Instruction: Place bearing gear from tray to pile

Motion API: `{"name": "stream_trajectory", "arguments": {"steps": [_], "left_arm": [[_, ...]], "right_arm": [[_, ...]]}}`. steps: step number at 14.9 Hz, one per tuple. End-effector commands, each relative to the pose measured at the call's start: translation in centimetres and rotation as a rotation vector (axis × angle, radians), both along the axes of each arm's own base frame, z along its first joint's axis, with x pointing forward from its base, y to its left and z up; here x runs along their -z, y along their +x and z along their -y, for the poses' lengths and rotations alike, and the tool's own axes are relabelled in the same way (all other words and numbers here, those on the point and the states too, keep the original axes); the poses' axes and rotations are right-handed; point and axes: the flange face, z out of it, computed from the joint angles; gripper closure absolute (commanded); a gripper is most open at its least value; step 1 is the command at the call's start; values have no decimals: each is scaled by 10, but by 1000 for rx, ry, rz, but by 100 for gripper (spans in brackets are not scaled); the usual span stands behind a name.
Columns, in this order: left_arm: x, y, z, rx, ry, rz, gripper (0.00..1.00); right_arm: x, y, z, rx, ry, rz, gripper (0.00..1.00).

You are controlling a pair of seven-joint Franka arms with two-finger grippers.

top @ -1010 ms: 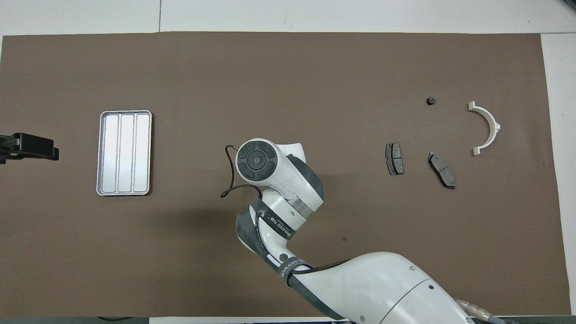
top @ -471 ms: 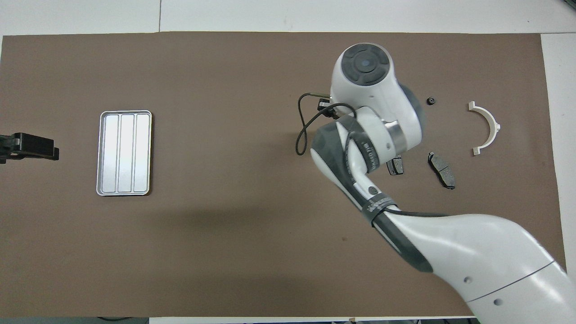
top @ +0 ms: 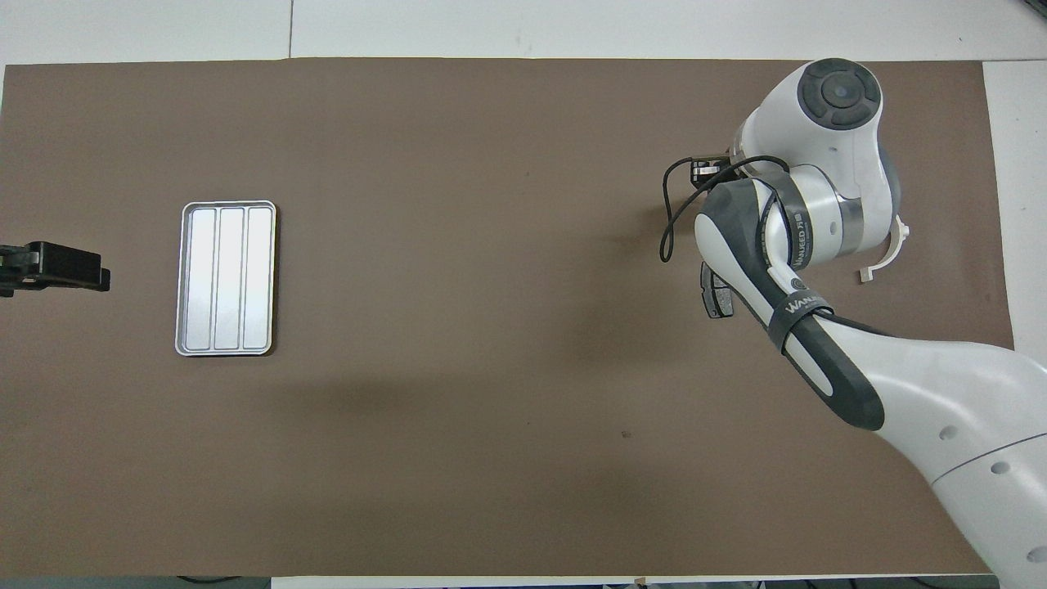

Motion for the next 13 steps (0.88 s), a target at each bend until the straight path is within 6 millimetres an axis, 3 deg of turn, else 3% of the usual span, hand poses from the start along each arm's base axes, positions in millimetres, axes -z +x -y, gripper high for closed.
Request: {"name": "stream_trajectory", "arguments": {"steps": [1,6,7,8,13], "left_arm": [[-2,2,1,11,-12,4,0],[-1,2,2,13,-12,6,0],[-1,2,3,13,-12,7,0],[-1,2,6,20,-12,7,0],[-1,2,7,20,-12,6,0]], "right_arm": [[28,1,19,-51,17,33,100],[42,6,22,-55,24,61,100],[42,6,23,-50,24,60,82],[43,6,22,-47,24,57,1],[34,5,24,-42,21,50,0]]}}
